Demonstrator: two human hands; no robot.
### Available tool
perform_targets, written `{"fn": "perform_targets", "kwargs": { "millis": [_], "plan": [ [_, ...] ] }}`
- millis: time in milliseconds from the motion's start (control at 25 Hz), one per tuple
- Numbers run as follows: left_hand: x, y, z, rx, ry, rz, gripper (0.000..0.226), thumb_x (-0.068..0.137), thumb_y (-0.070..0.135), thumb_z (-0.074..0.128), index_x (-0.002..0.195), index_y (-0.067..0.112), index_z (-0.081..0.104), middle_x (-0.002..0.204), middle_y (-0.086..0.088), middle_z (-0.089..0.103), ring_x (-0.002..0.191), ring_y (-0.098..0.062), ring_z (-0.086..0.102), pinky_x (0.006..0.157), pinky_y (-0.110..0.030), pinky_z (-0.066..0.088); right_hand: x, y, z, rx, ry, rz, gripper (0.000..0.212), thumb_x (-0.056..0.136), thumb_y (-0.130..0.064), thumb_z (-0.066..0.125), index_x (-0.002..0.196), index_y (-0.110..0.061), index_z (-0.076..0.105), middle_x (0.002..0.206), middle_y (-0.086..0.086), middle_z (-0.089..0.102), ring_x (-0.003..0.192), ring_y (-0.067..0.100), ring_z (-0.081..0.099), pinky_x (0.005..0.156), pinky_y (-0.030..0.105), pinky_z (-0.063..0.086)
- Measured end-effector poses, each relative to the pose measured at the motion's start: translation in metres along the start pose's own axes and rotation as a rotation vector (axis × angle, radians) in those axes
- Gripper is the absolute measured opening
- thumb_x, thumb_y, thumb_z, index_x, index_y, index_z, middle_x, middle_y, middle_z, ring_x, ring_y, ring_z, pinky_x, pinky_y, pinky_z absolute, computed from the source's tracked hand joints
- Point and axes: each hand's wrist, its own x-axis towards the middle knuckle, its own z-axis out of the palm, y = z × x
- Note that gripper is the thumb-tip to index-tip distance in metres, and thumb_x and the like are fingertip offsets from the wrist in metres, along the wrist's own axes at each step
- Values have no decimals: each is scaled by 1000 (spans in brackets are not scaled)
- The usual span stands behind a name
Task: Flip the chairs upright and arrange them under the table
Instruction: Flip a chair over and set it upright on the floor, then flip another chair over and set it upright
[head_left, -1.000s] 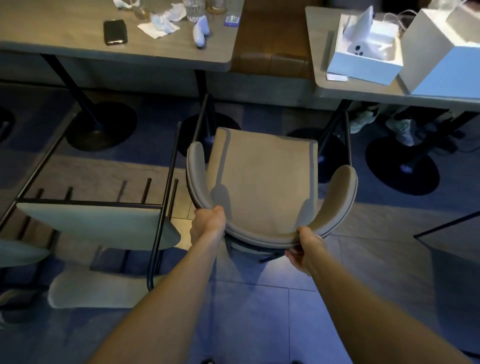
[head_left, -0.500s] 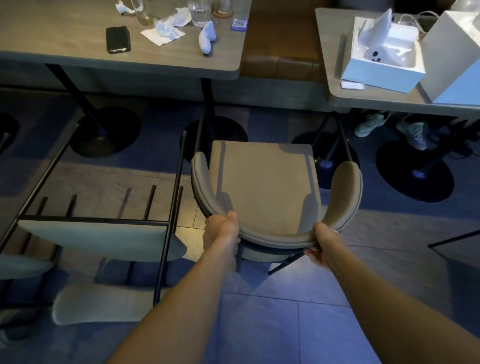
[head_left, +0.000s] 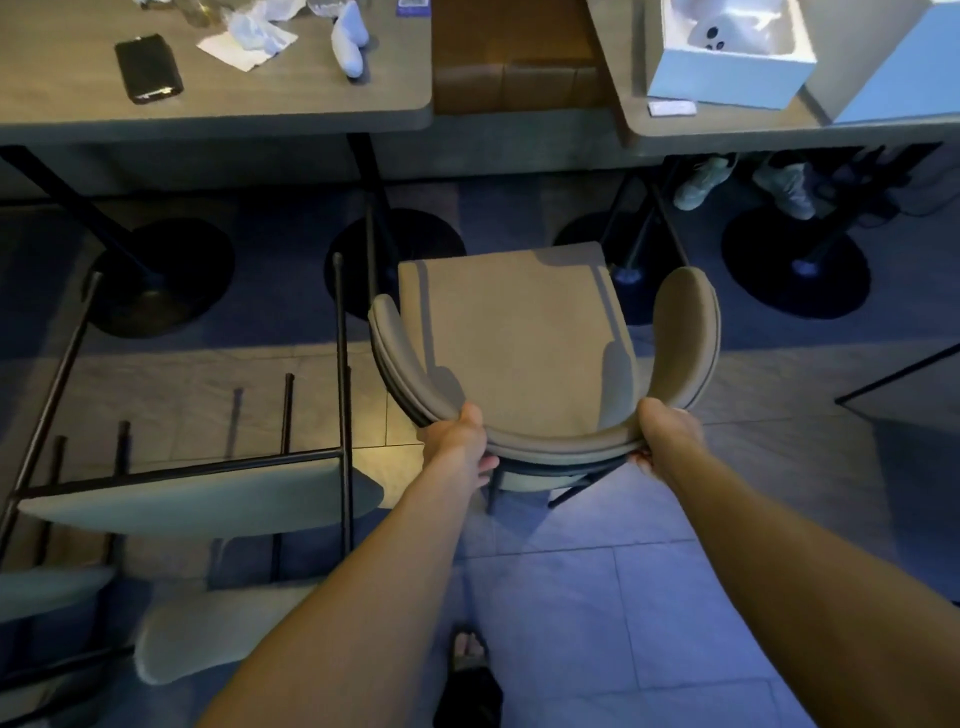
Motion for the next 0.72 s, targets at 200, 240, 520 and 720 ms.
{"fn": "perform_targets", "kwargs": {
  "millis": [200, 240, 520, 720],
  "plan": [
    [-11, 7, -3, -56, -67, -57, 53, 96, 37, 53, 139, 12, 36, 113, -11, 65, 75, -23, 66, 91, -45, 54, -10, 6, 9, 59, 84, -24, 36, 84, -33, 50, 106, -7, 61, 81, 9, 61, 84, 27, 65, 76, 38, 59],
    [-15, 7, -6, -32, -109, -71, 55, 96, 40, 53, 139, 11, 36, 112, -11, 66, 77, -24, 68, 90, -46, 55, -17, 11, 13, 82, 122, -3, 46, 85, -46, 48, 106, -7, 60, 86, 9, 63, 87, 28, 65, 81, 41, 58],
    [2, -15, -135, 157, -418, 21, 54, 96, 55, 43, 130, 14, 54, 110, -1, 71, 92, -14, 67, 77, -30, 56, -150, 108, 126, 56, 25, -153, 87, 71, -89, 16, 88, -14, 58, 94, 17, 71, 88, 36, 67, 83, 50, 54],
    [66, -73, -296, 62, -157, -55, 35, 103, 39, 37, 122, 15, 54, 86, 4, 63, 72, -10, 58, 66, -25, 44, -237, 159, 238, 81, -351, -88, 51, 101, -50, 30, 89, -7, 54, 66, 7, 58, 57, 17, 55, 56, 29, 43]
  ]
}}
